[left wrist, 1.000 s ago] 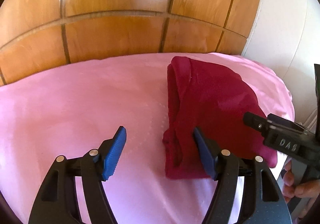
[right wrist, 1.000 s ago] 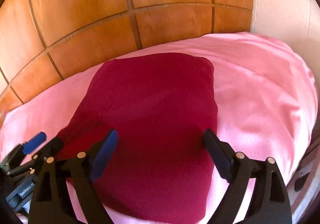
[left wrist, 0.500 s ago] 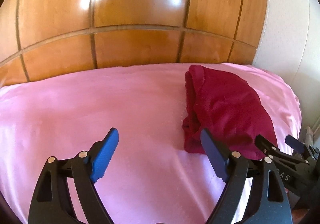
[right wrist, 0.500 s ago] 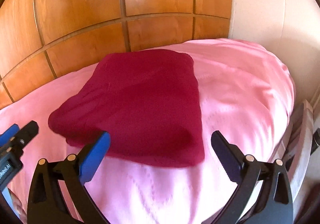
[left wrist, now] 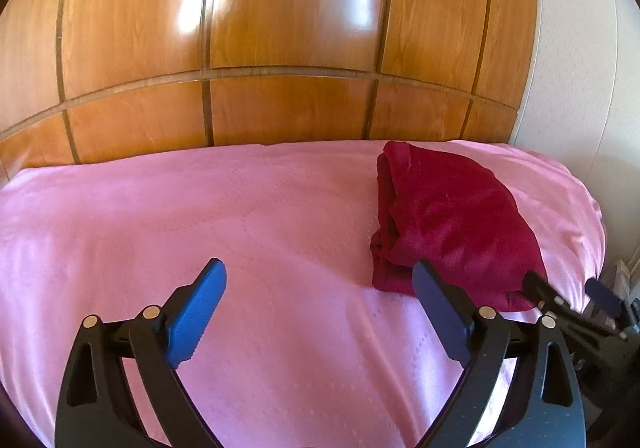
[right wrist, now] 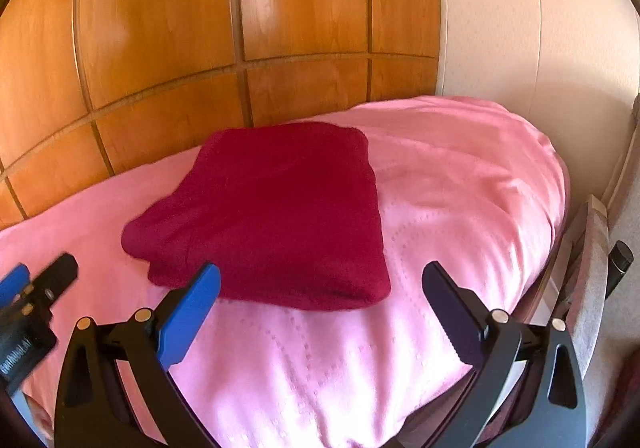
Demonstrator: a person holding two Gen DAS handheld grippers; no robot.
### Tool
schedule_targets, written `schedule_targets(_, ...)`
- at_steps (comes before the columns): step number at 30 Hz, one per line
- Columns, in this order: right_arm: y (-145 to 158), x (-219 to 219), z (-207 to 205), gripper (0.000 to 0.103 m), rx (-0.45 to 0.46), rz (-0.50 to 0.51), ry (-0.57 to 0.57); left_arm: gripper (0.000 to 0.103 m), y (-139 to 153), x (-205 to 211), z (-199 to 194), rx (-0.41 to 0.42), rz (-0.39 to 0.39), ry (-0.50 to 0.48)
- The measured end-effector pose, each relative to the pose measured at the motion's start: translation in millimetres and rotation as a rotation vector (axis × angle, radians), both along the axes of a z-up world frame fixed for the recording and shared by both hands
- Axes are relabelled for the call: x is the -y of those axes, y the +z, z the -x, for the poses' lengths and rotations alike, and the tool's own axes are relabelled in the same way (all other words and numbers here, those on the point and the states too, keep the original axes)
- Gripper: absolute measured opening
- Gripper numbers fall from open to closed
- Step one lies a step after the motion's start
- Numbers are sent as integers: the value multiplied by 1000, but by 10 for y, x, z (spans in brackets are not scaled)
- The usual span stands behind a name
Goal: Fold small clothes
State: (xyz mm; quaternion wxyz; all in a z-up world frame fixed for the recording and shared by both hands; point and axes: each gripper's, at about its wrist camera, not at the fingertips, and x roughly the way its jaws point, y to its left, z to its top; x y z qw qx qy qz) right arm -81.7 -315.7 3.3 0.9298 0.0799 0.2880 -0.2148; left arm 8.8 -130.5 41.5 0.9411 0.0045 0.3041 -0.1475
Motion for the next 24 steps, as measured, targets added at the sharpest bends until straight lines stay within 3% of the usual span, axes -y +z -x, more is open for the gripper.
schedule_targets(24, -28, -66, 23, 101, 10, -2, 26, 96, 33, -43, 62, 9, -7, 17)
